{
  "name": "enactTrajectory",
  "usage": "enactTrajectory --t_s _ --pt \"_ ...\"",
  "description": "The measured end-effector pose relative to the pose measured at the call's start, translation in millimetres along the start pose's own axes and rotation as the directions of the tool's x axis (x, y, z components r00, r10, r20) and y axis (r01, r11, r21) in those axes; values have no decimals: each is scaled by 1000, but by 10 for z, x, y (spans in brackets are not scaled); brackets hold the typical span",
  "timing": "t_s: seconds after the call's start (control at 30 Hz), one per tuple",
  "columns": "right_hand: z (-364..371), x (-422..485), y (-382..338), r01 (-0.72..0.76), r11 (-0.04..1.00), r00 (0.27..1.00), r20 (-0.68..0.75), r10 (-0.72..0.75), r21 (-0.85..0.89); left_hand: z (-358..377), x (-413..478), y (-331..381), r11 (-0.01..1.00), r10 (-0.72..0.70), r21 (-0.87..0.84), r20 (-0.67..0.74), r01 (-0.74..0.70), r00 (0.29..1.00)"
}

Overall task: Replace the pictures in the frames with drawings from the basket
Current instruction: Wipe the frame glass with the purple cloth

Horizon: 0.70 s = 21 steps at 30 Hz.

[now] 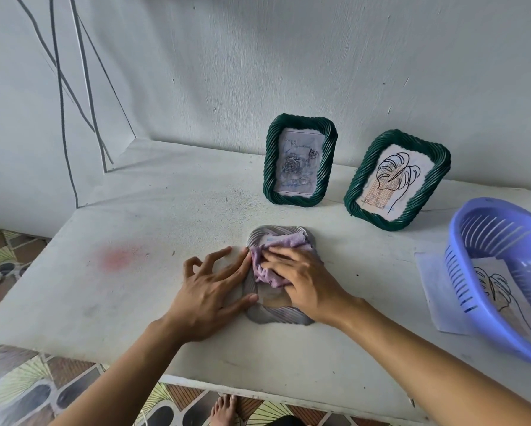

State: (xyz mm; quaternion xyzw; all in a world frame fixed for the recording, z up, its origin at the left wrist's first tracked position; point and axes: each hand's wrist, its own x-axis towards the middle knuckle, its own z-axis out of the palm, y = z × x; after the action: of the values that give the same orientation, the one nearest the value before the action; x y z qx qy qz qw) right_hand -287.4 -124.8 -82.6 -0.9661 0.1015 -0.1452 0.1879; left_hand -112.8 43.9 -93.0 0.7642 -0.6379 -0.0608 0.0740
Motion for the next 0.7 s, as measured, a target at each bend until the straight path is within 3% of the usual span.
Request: enactTrajectory --t_s 0.1,0.23,0.33,0.5,0.7 --pt "-138 -114 -46 75 997 996 44 -76 29 -1 -2 11 1000 -1 -9 -6 1 1000" --pt "-205 -128 -28 140 990 990 -8 -140 -18 4 -1 7 1000 1 10 -8 -1 1000" --pt "-219 -133 38 112 993 994 3 -112 -39 -2 -6 7 1000 1 5 -9 -1 1000" --pt "-274 -291 156 56 998 974 222 -50 -20 -11 -2 10 1000 0 -8 -13 0 1000" --pt "-100 -309 41 45 992 991 134 -29 -120 -10 0 19 1000 -4 -7 -12 4 1000"
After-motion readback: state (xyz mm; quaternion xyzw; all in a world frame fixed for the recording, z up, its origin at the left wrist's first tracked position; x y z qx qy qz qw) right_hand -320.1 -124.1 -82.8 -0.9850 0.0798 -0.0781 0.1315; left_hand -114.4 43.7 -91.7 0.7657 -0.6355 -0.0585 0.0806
